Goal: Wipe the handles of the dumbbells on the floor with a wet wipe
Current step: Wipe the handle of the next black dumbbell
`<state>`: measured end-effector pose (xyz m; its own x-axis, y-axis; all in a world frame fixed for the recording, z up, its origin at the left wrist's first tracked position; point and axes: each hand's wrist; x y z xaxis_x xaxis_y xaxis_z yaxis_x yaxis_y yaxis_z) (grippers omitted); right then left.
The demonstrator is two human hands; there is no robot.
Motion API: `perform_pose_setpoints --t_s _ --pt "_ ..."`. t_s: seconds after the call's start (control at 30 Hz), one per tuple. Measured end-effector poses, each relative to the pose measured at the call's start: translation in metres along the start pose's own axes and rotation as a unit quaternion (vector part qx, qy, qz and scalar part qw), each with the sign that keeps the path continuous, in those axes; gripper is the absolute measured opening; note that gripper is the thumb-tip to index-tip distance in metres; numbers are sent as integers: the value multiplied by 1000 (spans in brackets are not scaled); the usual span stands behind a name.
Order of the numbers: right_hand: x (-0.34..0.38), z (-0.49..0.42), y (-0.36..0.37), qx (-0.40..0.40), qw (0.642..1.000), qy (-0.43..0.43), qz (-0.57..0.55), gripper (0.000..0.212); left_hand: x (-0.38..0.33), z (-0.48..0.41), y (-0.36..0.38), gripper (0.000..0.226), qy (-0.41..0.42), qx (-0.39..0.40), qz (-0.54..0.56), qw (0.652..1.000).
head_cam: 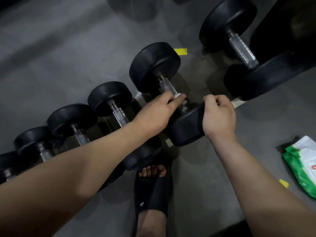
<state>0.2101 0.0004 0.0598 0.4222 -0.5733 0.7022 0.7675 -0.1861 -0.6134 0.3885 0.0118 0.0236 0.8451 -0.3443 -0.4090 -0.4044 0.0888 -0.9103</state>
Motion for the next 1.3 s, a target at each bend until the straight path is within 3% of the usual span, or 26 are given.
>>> perform_pose_setpoints --t_s 0.13,0.2,0.33,0.53,0.67,0.83,0.97,1.17,1.3 --pt "0 0 1 -5 1000 -3 -2 25 14 -13 -10 56 -128 -24 -6 991" --pt "-1 0 1 -6 1000 -4 -2 25 6 -17 -10 59 -119 -21 -32 992" --pt "-2 -2 1 -3 1000 -5 -3 26 6 -8 -7 59 -26 21 -55 998" --pt "-3 -2 2 -8 1000 -2 -3 27 7 -27 -18 69 -169 12 -63 984" --pt "-2 -2 2 -7 1000 0 -7 27 7 -16 -13 72 -79 41 -96 991" --pt "-1 1 2 -8 1000 -3 -8 27 12 -22 -25 75 -155 18 -103 982" --pt "1 5 0 -9 1000 -11 -9 24 -8 -15 -16 64 -53 47 -75 995" --pt "3 9 -2 -10 1000 -14 -7 22 21 -19 -13 39 -14 -58 -72 996" --pt "4 11 -3 -8 1000 -12 -4 21 26 -12 -9 43 31 -62 -35 997"
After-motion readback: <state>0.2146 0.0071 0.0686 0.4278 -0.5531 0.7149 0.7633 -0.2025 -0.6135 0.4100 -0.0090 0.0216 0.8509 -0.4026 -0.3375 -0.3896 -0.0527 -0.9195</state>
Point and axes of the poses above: each hand's wrist, its own z-axis away from the middle knuckle, its own y-axis out of the palm, x = y × z, and after that the axes turned 6 degrees about -x, right-handed
